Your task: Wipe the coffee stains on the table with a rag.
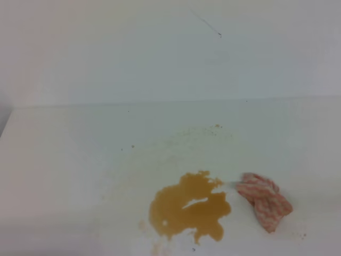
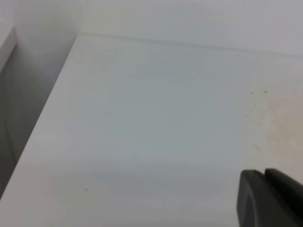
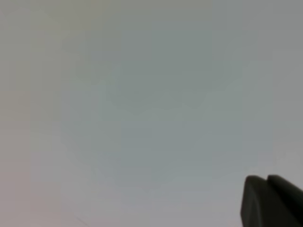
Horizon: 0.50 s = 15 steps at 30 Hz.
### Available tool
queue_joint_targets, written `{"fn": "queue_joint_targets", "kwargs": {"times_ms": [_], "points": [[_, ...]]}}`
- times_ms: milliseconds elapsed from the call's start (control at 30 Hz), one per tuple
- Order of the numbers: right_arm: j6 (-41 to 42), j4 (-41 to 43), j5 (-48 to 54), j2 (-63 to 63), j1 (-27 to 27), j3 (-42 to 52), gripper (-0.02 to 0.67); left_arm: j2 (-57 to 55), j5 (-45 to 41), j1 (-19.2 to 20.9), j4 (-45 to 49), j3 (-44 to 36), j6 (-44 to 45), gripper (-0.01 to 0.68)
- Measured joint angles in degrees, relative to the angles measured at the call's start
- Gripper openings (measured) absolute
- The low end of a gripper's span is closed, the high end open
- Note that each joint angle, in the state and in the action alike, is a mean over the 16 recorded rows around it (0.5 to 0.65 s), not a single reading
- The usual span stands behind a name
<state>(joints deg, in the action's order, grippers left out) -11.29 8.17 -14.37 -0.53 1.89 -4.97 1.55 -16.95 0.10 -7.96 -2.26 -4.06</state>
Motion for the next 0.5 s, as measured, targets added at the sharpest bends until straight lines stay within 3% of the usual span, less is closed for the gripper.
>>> {"fn": "queue_joint_targets", "kwargs": {"times_ms": [300,500], "points": [[0.1,-0.2,21.2,-8.3,-0.2,-14.5,-0.003,0.0,0.1,0.0,0.0,0.0,0.0,0.001],[8.3,-5.6,35.8,-19.0,-1.8,-25.4,-0.003,0.0,0.1,0.0,0.0,0.0,0.0,0.001]]}}
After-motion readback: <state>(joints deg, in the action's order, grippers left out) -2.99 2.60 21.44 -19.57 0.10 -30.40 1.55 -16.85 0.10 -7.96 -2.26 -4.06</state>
